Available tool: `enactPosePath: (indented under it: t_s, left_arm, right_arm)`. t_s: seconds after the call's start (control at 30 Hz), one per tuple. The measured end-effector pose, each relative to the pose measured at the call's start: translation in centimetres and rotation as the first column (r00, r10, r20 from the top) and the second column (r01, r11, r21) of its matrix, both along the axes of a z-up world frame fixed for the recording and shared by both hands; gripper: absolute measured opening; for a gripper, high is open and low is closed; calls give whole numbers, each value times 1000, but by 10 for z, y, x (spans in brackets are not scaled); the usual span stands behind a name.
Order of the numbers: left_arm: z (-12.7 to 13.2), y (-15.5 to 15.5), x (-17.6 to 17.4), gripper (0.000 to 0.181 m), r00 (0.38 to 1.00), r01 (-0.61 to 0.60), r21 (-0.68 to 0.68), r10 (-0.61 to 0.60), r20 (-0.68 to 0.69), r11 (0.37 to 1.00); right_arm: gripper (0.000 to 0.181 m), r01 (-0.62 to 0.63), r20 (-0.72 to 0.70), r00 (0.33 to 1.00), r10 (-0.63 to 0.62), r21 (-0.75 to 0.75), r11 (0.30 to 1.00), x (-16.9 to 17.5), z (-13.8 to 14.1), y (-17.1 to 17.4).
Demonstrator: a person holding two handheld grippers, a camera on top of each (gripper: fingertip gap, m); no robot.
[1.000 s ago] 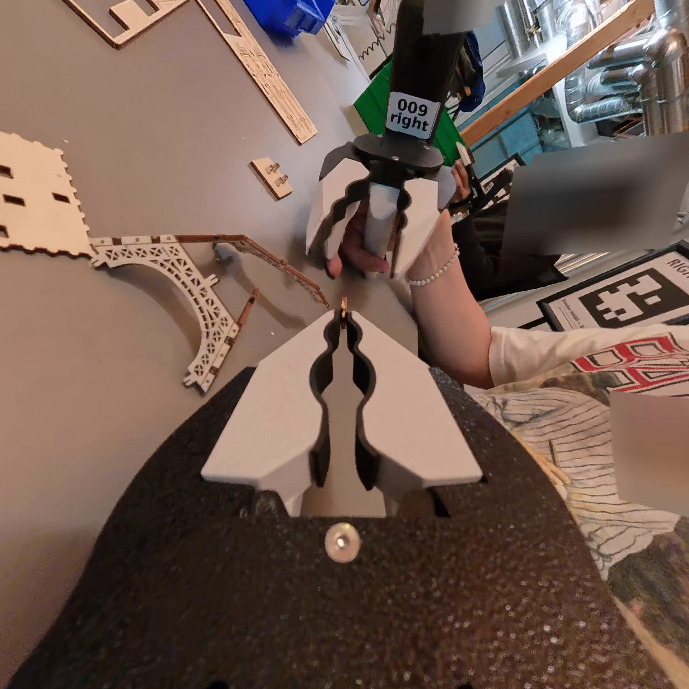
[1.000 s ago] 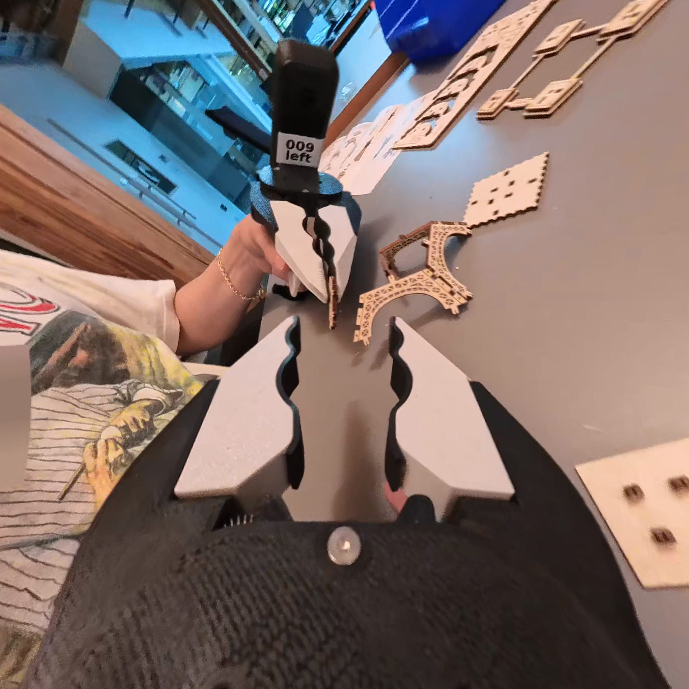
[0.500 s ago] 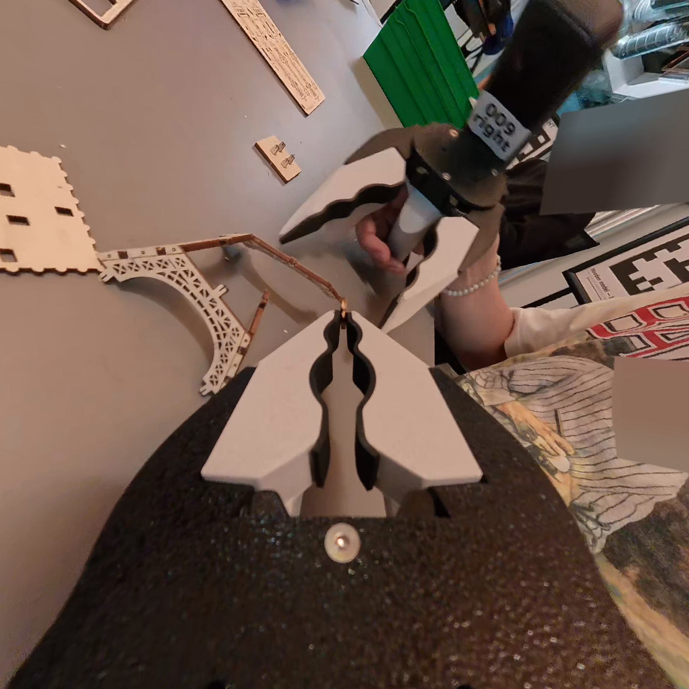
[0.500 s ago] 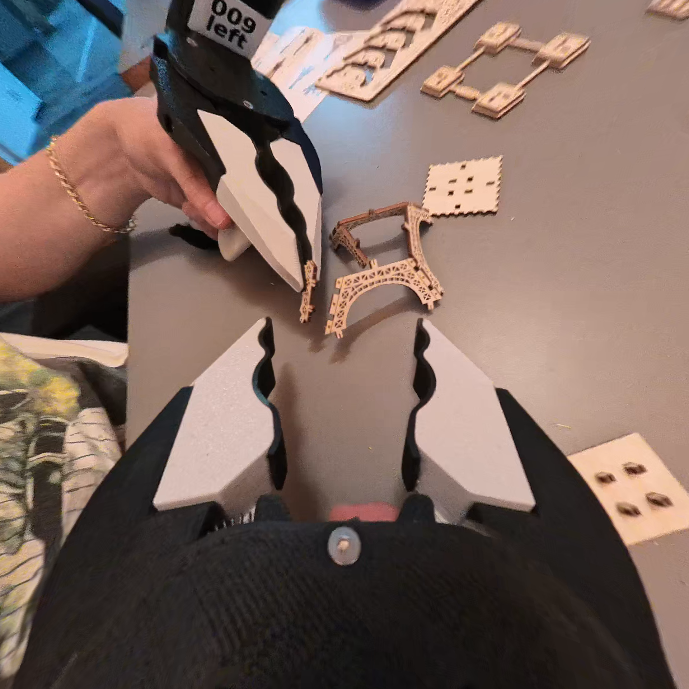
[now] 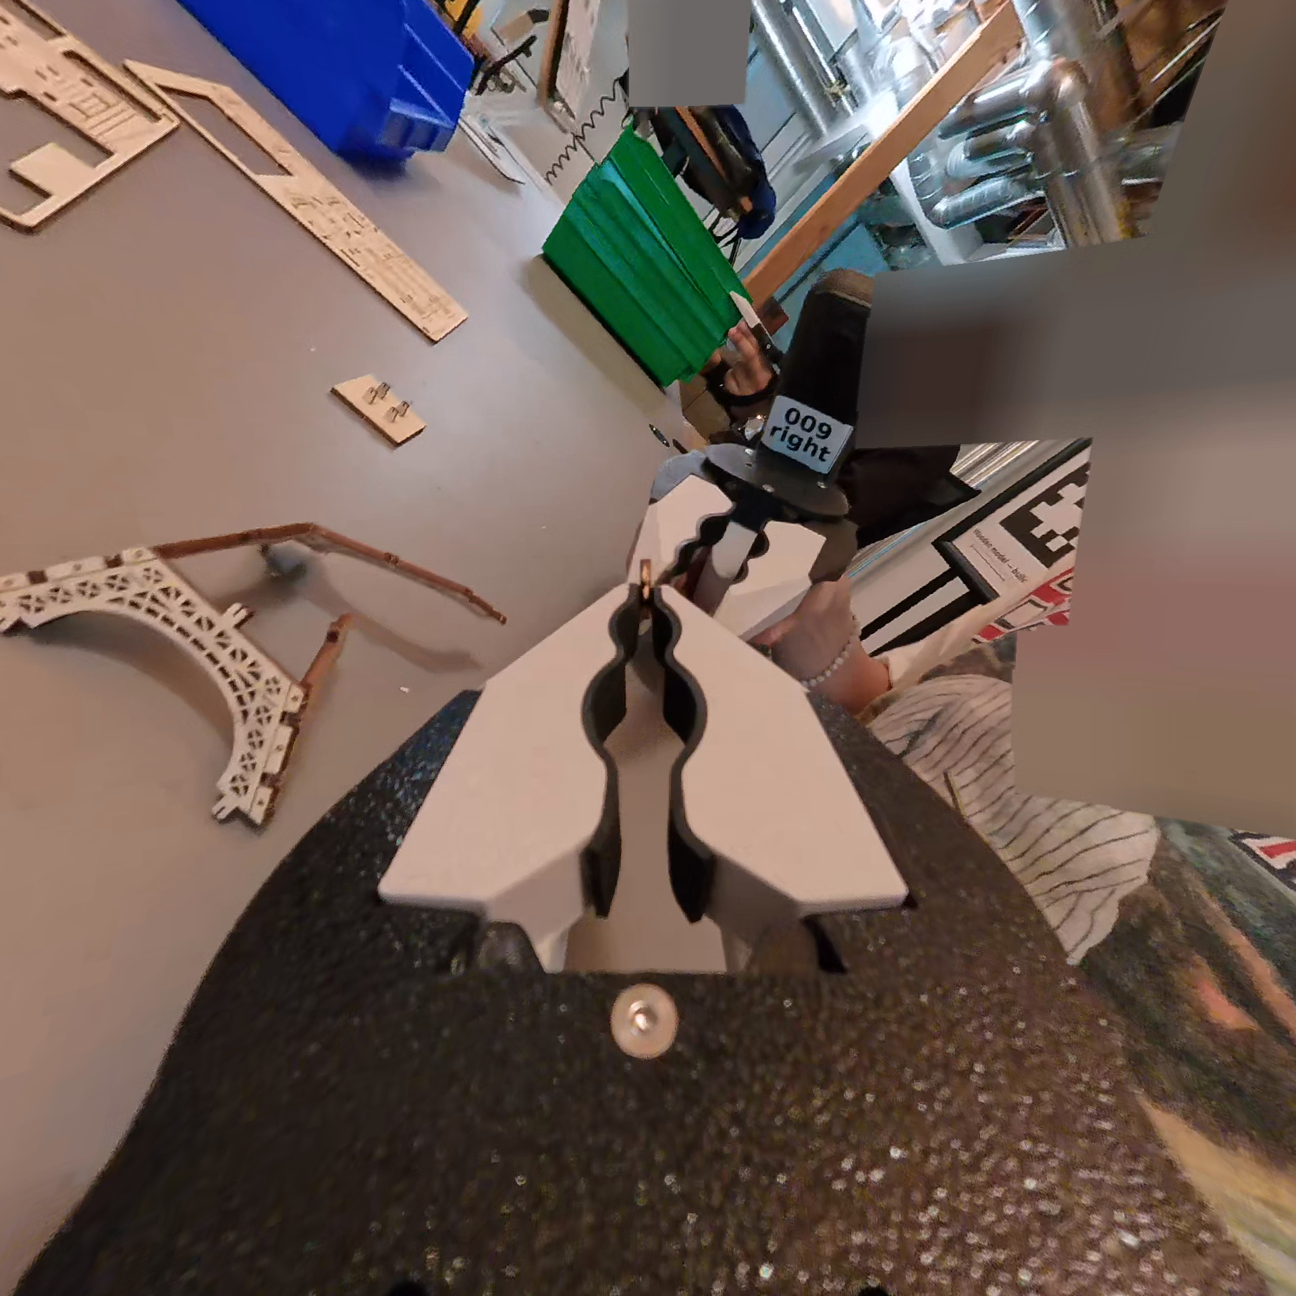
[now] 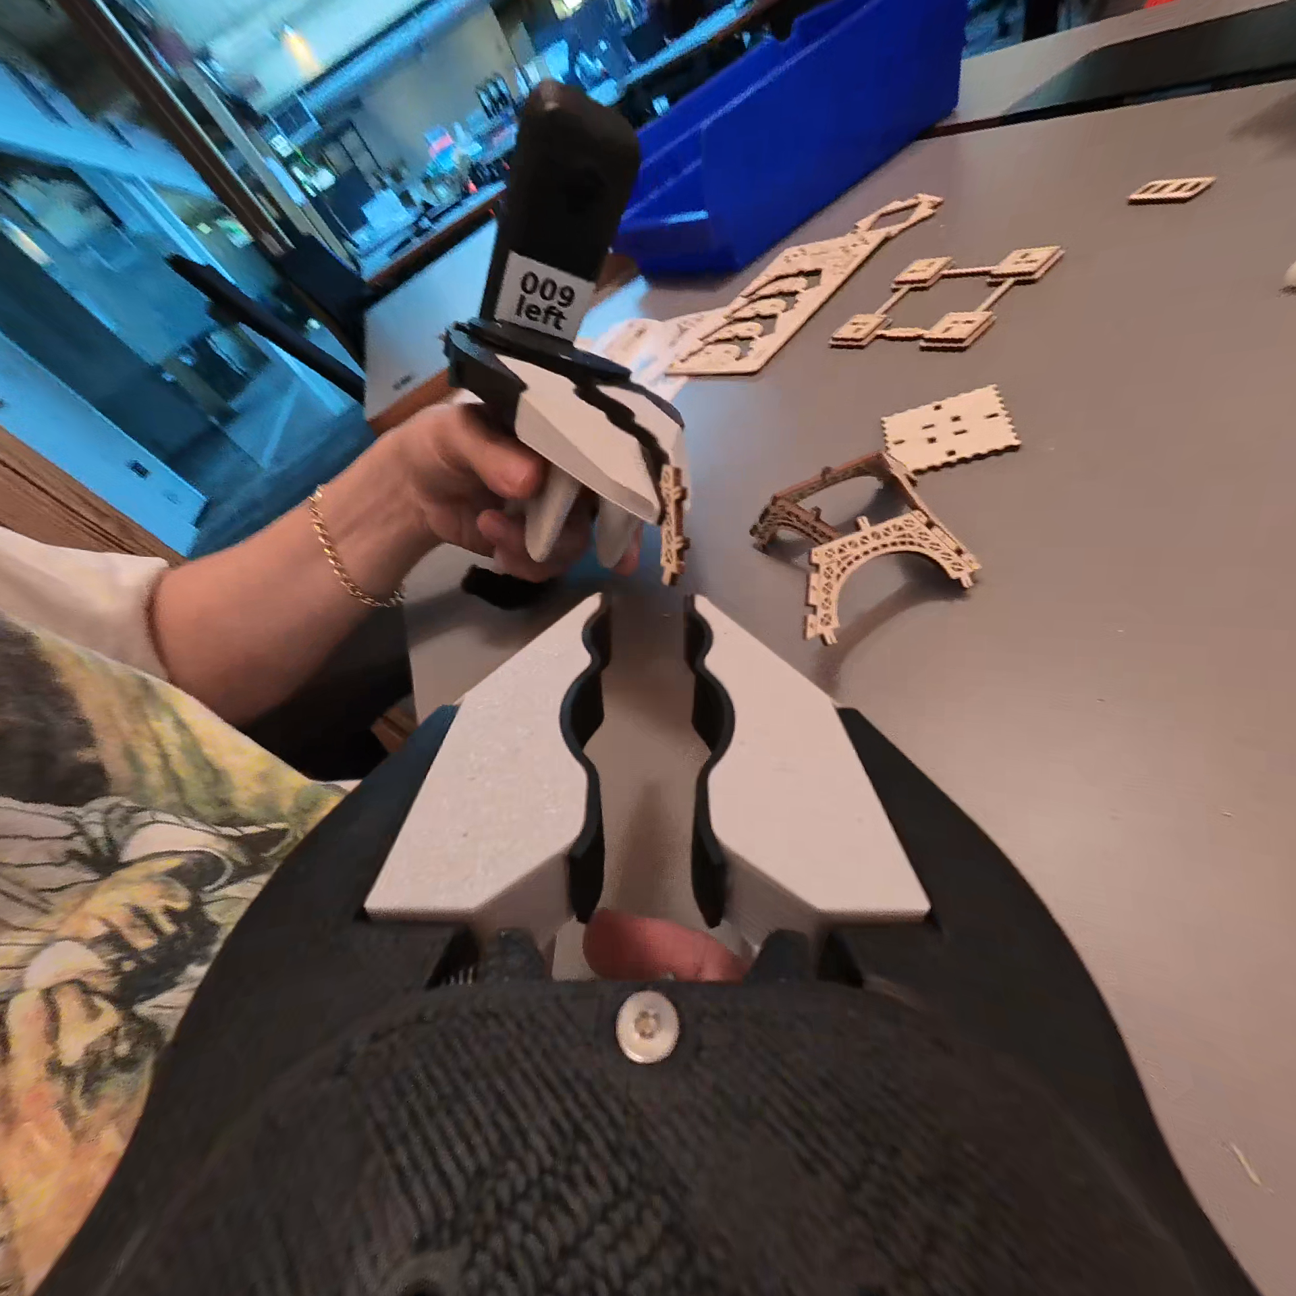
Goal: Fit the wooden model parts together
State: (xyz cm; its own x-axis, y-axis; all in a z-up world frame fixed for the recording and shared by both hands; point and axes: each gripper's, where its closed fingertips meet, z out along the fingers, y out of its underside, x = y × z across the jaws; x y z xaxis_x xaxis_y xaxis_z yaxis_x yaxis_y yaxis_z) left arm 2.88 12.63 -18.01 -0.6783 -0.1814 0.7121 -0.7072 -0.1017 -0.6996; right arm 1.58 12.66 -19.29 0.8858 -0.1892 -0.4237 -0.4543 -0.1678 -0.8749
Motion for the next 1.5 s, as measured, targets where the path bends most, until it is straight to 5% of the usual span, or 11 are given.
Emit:
enactPosePath:
  t_s: [0.63, 0.97, 1.07, 1.23, 1.5]
  left_arm:
    - [8, -10, -20, 0, 985, 87, 28, -90, 148, 996]
    - [-3, 4, -13, 16, 934, 31, 335, -147, 327, 942]
    - [-4, 7, -6, 23, 865, -52, 464, -192, 463, 884]
    - [-18, 10, 0, 32, 616, -276, 669, -407, 674, 690]
    - [-23, 6, 2, 17, 425, -472, 678, -528, 735, 564]
  right_arm:
    - [1, -87, -113, 989, 100, 118, 989, -11, 9, 3]
    - [0, -134, -276, 947, 163, 120, 984, -10, -1, 4]
    - [0, -156, -329, 926, 185, 111, 981, -11, -7, 6]
    - [0, -163, -386, 902, 191, 106, 981, -9, -12, 7]
    - [0, -157, -417, 889, 189, 112, 981, -7, -13, 7]
